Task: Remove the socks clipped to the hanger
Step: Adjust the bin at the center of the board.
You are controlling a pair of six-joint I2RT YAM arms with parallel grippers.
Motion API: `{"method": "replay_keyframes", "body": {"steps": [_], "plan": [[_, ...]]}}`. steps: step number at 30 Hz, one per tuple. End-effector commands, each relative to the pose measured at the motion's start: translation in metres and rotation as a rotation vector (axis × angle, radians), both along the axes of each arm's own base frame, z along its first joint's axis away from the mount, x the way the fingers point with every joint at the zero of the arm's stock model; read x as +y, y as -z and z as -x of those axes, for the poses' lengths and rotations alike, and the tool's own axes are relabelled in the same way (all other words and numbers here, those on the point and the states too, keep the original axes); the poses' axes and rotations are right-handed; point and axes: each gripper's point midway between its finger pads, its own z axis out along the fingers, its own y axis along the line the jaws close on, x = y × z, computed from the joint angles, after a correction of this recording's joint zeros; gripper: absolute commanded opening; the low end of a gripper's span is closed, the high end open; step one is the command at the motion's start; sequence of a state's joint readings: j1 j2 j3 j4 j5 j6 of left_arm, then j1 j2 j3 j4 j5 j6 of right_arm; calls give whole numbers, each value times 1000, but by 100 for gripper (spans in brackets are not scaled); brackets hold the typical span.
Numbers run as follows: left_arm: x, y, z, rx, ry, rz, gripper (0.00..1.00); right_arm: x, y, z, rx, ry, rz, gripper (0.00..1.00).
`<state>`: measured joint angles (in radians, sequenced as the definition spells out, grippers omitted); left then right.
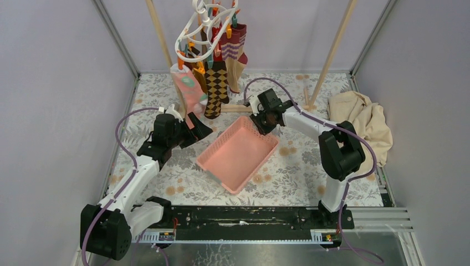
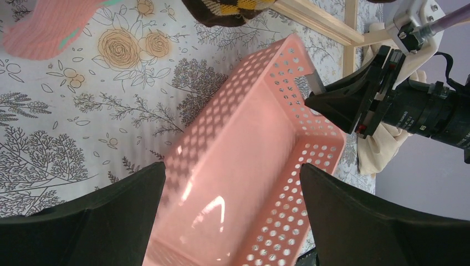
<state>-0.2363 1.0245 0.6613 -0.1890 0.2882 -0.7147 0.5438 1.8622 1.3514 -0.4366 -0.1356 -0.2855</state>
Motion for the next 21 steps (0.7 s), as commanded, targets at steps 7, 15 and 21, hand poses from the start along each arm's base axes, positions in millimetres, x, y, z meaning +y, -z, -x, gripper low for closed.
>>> {"method": "replay_keyframes", "body": {"steps": [7,15,21], "plan": [[-1,-16,-1,-50,8,-12,99,-34,-27,28,6,307,13,10],[0,-18,-2,-58,-5,-8,99,-56,-19,72,100,606,-56,7],[2,-32,-8,-109,-33,10,99,-61,-26,90,86,640,-137,53]]}}
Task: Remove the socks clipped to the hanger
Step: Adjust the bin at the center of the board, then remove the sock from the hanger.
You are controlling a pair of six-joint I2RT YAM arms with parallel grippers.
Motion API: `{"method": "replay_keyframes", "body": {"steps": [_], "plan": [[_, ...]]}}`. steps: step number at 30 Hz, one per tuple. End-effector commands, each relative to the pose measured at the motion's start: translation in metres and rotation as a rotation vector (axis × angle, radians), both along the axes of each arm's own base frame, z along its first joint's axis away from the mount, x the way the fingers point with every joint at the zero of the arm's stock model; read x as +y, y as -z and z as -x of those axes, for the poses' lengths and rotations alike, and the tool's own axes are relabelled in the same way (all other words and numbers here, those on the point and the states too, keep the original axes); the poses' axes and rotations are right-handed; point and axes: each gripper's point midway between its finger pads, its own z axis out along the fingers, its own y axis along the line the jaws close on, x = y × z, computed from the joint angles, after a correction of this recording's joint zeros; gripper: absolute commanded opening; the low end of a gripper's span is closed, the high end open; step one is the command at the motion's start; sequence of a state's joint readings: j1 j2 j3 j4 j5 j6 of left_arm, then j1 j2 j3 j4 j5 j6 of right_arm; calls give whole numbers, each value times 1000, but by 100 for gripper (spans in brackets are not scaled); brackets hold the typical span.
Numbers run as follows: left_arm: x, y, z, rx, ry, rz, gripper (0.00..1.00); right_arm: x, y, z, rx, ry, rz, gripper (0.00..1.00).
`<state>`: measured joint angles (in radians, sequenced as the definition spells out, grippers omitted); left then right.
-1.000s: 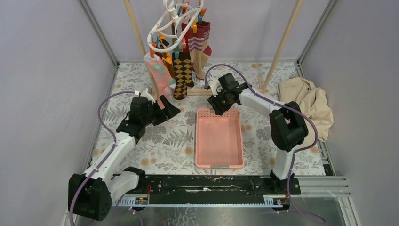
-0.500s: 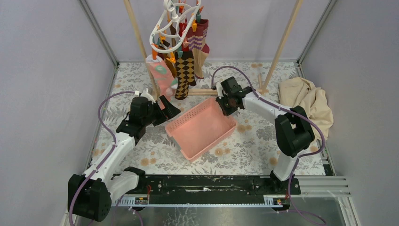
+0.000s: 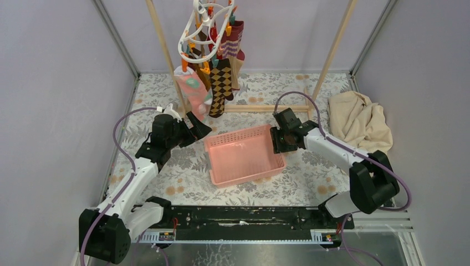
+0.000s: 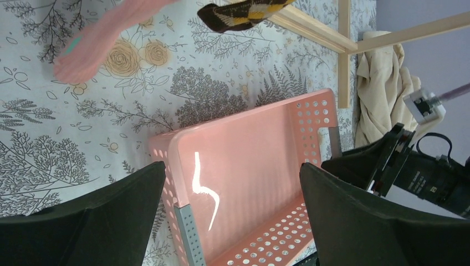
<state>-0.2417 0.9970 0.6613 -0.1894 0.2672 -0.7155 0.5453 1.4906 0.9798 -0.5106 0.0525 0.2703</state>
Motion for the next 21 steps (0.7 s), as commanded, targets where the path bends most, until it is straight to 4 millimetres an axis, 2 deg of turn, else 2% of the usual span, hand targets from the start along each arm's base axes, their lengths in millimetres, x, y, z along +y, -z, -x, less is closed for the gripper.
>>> {"method": "replay_keyframes", "body": {"steps": [1,5,8,11,15,21], "plan": [[-1,-27,-9,-91,-20,20,99,7,-30,-4,-93,70,-94,58],[-2,-40,-16,-128,-27,35,99,11,-76,-16,-229,52,-161,69],[3,-44,-18,-142,-48,5,99,26,-112,-24,-338,1,-264,70],[18,-49,-24,-170,-114,-51,99,42,-135,-27,-382,-45,-355,71],[39,-49,-40,-192,-232,-118,99,55,-134,-22,-345,-76,-415,71],[52,-32,-63,-203,-332,-158,99,57,-128,-12,-328,-86,-458,65]]}}
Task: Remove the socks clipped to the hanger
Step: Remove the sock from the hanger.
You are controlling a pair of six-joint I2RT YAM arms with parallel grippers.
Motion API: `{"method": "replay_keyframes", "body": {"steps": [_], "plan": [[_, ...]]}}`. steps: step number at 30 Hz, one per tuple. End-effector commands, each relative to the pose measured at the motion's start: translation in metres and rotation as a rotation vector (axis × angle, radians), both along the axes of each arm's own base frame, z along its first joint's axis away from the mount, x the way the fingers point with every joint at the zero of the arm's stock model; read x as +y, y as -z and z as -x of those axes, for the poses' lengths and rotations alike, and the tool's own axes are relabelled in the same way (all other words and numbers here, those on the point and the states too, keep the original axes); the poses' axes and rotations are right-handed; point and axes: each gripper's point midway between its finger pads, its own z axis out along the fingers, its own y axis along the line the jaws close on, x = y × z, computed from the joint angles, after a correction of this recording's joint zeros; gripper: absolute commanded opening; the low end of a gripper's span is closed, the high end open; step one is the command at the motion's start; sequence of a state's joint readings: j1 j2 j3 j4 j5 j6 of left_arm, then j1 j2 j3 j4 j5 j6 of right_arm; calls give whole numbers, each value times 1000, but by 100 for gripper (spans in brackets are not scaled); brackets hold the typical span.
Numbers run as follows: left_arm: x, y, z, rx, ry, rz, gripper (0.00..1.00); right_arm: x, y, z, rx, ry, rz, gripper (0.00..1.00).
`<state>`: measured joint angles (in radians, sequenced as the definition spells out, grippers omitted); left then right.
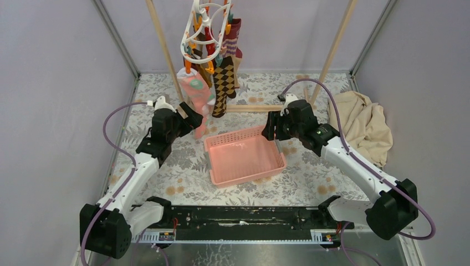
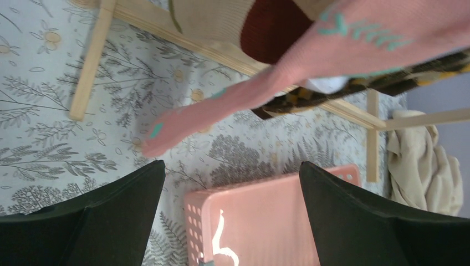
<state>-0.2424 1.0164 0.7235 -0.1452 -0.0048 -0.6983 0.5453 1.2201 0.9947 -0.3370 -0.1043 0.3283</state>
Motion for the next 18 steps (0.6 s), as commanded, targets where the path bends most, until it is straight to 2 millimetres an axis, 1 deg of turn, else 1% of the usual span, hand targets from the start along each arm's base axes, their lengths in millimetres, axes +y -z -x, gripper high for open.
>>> {"method": "replay_keyframes", "body": {"steps": [1,4,6,8,11,13,15,16,18], "plan": [[15,-2,-26,-79,-106,-53,99,12,-11,7,-26,-42,-83,65],[20,13,-35,-77,-130,-82,98,13,-10,11,-24,-52,-97,64],[20,18,-41,-89,-129,-100,95,14,-9,13,-20,-56,-105,62],[15,21,-48,-120,-104,-103,90,15,-8,14,-18,-60,-113,62],[3,24,-56,-161,-52,-101,80,16,-6,15,-14,-66,-121,61],[-3,27,-60,-180,-30,-115,76,18,-5,15,-10,-69,-126,60],[-7,29,-64,-197,-16,-133,70,19,-4,15,-7,-74,-132,60],[-8,31,-66,-203,-13,-136,65,20,-4,15,-6,-75,-137,60],[-10,34,-71,-215,-3,-155,53,22,-2,16,4,-82,-142,60]]}}
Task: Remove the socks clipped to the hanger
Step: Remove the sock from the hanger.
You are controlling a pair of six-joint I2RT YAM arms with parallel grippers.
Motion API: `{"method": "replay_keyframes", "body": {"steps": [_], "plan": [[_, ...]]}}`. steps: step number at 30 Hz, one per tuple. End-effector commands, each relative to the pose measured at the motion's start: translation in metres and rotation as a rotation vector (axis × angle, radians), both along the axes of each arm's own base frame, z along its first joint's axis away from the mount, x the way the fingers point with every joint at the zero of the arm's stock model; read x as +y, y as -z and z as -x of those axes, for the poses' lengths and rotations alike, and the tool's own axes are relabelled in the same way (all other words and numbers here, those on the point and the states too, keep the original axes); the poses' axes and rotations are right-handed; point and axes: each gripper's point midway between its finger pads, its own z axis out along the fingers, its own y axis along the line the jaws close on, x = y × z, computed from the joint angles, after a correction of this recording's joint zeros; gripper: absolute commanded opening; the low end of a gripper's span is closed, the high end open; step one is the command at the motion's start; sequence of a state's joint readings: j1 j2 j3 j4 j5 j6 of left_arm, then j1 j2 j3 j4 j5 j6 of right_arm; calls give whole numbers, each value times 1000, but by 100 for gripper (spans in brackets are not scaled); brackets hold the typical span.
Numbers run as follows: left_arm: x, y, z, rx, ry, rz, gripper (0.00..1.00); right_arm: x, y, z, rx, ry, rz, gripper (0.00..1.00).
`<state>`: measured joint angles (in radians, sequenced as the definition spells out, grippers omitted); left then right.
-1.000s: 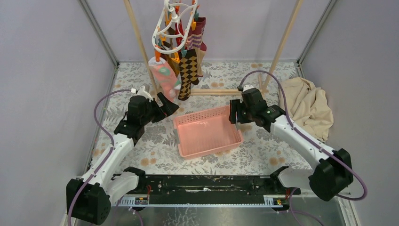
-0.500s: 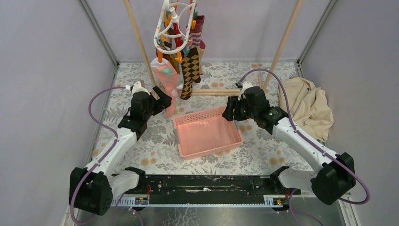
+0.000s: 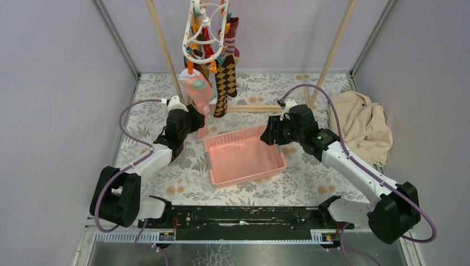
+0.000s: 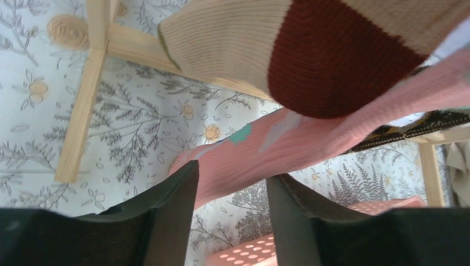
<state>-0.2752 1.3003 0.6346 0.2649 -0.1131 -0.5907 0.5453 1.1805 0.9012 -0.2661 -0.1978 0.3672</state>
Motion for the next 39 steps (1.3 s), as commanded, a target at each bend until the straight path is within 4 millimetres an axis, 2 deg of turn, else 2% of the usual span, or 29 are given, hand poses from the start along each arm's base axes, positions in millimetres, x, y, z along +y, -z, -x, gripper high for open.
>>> {"method": "replay_keyframes", "body": {"steps": [1,3,6,7,14,18,23,29,34,39], "plan": [[-7,-20,-22,-149,30,-35,48,13,-12,-2,-29,-31,-64,60],[-7,-14,-28,-137,29,-53,33,14,-10,-1,-23,-35,-66,59],[-9,-19,-32,-143,32,-57,5,15,-8,-1,-20,-37,-70,59],[-9,-22,-32,-148,32,-51,0,15,-8,-1,-19,-38,-71,59],[-19,-55,-24,-134,53,-13,0,28,-10,-2,-9,-90,-113,54],[-26,-81,-14,-123,77,-3,0,39,-26,0,-57,-152,-137,54],[-32,-106,-5,-97,121,6,0,49,-48,2,-140,-198,-138,59],[-38,-113,14,0,169,13,0,73,-70,6,-195,-262,-162,60],[-46,-121,39,19,218,40,0,102,-87,14,-231,-321,-178,55],[-41,-125,63,35,217,24,0,125,-99,24,-258,-362,-201,52]]}}
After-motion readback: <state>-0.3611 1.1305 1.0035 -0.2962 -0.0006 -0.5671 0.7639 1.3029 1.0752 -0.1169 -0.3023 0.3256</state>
